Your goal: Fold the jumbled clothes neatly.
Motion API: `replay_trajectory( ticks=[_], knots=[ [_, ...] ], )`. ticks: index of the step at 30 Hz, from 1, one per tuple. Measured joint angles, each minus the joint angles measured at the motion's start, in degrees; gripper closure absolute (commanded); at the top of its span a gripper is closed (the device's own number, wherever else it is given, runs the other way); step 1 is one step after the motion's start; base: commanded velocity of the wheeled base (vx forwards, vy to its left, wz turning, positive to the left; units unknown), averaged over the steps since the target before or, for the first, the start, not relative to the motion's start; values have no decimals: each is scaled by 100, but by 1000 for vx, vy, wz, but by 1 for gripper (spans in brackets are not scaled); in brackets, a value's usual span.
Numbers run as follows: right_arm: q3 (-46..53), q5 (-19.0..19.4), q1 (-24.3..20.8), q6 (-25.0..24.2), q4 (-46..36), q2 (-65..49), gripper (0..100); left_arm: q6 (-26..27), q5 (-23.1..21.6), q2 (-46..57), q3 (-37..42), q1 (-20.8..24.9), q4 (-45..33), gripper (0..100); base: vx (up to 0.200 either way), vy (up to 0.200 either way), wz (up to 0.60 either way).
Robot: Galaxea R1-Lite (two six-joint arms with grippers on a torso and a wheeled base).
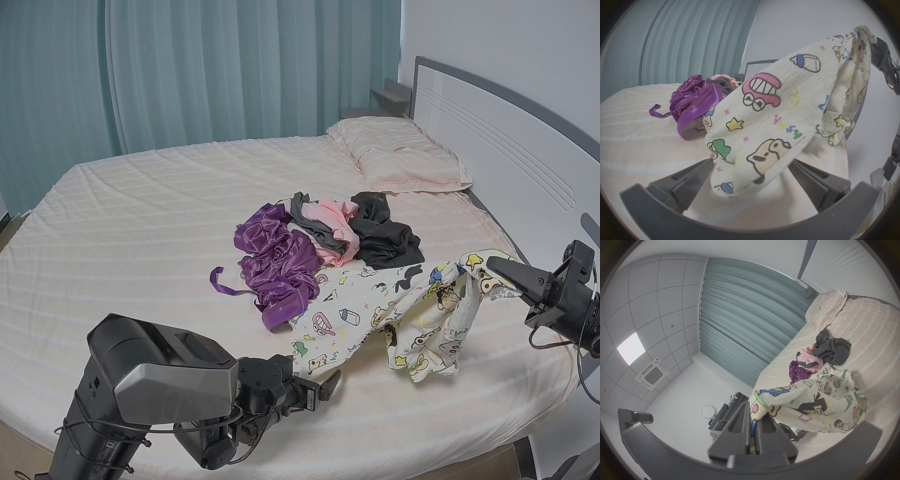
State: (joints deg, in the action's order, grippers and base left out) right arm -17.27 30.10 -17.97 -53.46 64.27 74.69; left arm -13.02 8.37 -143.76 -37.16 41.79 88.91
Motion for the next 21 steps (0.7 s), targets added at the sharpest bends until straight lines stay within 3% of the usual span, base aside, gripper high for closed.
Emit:
replay_trajectory(
  ticks=[2,3,12,21],
  knots=[
    [-4,0,0,-2,-4,-22,100,-15,13,-116,-187,-23,5,0,0,0,0],
    [-9,-2,2,-2,-6,-33,100,-30,22,-174,-294,-34,7,100,0,0,0],
    [18,-21,22,-7,-13,-46,100,-226,93,-583,-820,-127,7,100,0,0,0],
    [71,-38,89,2,-15,48,100,-630,794,60,-322,-263,5,100,0,0,0]
  ],
)
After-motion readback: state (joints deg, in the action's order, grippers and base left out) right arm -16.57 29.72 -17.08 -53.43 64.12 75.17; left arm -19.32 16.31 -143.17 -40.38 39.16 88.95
